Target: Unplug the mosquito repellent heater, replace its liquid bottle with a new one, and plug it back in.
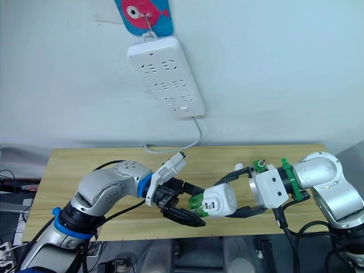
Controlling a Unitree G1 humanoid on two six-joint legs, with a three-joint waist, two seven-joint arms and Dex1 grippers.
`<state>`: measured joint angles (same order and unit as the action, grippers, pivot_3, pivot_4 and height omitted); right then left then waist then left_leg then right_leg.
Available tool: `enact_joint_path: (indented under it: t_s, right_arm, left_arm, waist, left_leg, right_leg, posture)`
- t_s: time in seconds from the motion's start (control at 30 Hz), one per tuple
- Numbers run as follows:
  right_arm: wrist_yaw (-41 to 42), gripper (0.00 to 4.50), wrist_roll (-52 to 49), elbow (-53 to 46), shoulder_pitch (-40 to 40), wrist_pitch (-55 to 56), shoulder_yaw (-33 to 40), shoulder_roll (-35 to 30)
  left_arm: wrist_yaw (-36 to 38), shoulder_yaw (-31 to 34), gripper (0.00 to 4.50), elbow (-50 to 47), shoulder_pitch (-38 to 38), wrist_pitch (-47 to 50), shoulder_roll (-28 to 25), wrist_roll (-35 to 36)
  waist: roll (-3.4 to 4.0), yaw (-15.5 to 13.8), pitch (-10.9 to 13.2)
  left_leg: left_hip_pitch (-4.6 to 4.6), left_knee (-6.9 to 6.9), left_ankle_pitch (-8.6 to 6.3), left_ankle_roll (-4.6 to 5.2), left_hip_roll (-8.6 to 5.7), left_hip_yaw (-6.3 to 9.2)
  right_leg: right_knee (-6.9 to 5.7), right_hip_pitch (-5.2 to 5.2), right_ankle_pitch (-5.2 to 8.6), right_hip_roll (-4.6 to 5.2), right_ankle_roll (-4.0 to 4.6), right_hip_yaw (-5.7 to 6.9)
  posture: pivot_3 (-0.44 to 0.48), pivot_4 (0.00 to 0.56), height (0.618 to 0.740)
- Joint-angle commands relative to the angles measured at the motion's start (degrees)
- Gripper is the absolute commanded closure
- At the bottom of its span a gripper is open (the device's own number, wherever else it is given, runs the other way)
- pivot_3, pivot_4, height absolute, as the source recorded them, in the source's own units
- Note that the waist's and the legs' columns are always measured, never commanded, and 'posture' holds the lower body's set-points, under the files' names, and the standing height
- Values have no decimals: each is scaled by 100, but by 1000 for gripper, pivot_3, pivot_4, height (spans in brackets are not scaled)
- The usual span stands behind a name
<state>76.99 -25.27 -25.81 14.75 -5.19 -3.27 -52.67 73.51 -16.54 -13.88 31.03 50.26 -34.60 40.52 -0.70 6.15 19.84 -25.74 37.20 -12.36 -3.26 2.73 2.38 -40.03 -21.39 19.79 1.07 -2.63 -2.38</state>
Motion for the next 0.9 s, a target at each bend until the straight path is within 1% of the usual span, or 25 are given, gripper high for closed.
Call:
enact_joint_path:
  t_s: [0.03,0.1,0.13,0.2,0.23,0.27,0.37,0.47,0.5,0.57,0.63,0.73,0.8,0.9]
  right_arm:
    - [-851,1552,-481,-279,-604,-1500,685,-287]
    - [-1615,1552,-966,-486,-886,-3064,997,-465]
    - [-1957,1552,-1316,-604,-935,-3731,1150,-479]
    - [-2898,1552,-2351,-688,-679,-5228,1485,-268]
    - [-3463,1552,-2924,-628,-434,-5859,1650,-34]
    - [-4014,1552,-3357,-519,-175,-6403,1808,225]
    - [-5355,1552,-4078,-116,631,-7738,2177,915]
    - [-6253,1552,-4787,85,1038,-8430,2404,1317]
    - [-6743,1552,-5271,229,1029,-8383,2414,1374]
    - [-7455,1552,-5925,375,1031,-8273,2363,1389]
    - [-8365,1552,-6913,510,900,-7700,2076,1128]
    - [-9324,1552,-8091,528,797,-6900,1574,587]
    - [-9709,1552,-8588,482,810,-6485,1271,319]
    - [-9862,1552,-8773,396,790,-6059,1000,138]
  left_arm:
    - [-147,370,0,-340,-42,-430,-289,-229]
    - [-388,447,0,-637,-165,-784,-370,-499]
    - [-611,401,0,-742,-230,-1201,-358,-876]
    - [-1388,244,0,-775,-322,-2141,-167,-1862]
    - [-1678,115,0,-778,-364,-2565,-115,-2335]
    - [-1867,28,0,-780,-403,-2844,-60,-2650]
    - [-2462,-298,0,-878,-492,-3514,164,-3541]
    - [-2870,-588,0,-796,-447,-3706,450,-4101]
    - [-3022,-678,0,-687,-382,-3735,582,-4294]
    - [-3228,-871,0,-453,-214,-3724,817,-4645]
    - [-3300,-1016,0,-307,-93,-3604,1012,-4849]
    - [-3324,-1127,0,-202,21,-3376,1244,-5005]
    - [-3228,-1248,0,-172,89,-3240,1325,-5072]
    - [-3138,-1320,0,-229,88,-3030,1438,-5051]
  waist:
    - [0,-6,0]
    - [0,-6,0]
    - [0,-8,0]
    - [-1,-17,-1]
    - [-1,-5,-1]
    - [-3,10,0]
    - [-4,30,-1]
    - [-4,7,-1]
    - [-4,-18,-1]
    - [-4,-64,-1]
    - [-4,-90,-1]
    - [-4,-66,-1]
    - [-4,-39,-1]
    - [-4,17,-1]
  left_leg:
    - [0,-1,0,0,-1,-2]
    - [-1,-2,1,-1,-1,-2]
    - [-2,-2,1,-2,0,-4]
    - [-2,-2,2,-3,-1,-5]
    - [-1,-2,1,-2,-1,-6]
    - [2,0,1,-1,0,-7]
    - [5,-4,1,0,-2,-8]
    - [-2,-11,-1,2,-5,-13]
    - [-5,-14,-1,2,-4,-11]
    - [-12,-15,-2,3,-4,-8]
    - [-20,-16,-4,6,-9,-8]
    - [-23,-16,-5,8,-11,-15]
    - [-22,-16,-5,9,-6,-14]
    - [-19,-15,-5,8,-5,-12]
  right_leg:
    - [0,0,0,1,0,-2]
    - [2,1,0,2,0,-3]
    - [2,2,0,4,0,-4]
    - [3,3,0,6,1,-5]
    - [2,4,-1,6,1,-6]
    - [0,4,-2,5,2,-8]
    - [-9,2,-3,1,3,-13]
    - [-6,-7,-3,4,3,-13]
    - [-2,-7,-3,4,3,-10]
    - [5,-9,-3,5,3,-4]
    - [6,-13,-3,7,2,-4]
    - [5,-16,-3,11,2,-8]
    - [2,-20,-2,7,2,-9]
    - [-1,-18,-2,2,1,-8]
  posture:
    - [-231,361,740]
    - [-227,355,740]
    - [-227,355,740]
    - [-213,351,740]
    - [-213,351,740]
    - [-213,351,740]
    - [-219,352,740]
    - [-219,347,740]
    - [-219,347,740]
    - [-223,345,740]
    - [-224,343,740]
    - [-230,342,740]
    - [-235,345,740]
    - [-239,344,740]
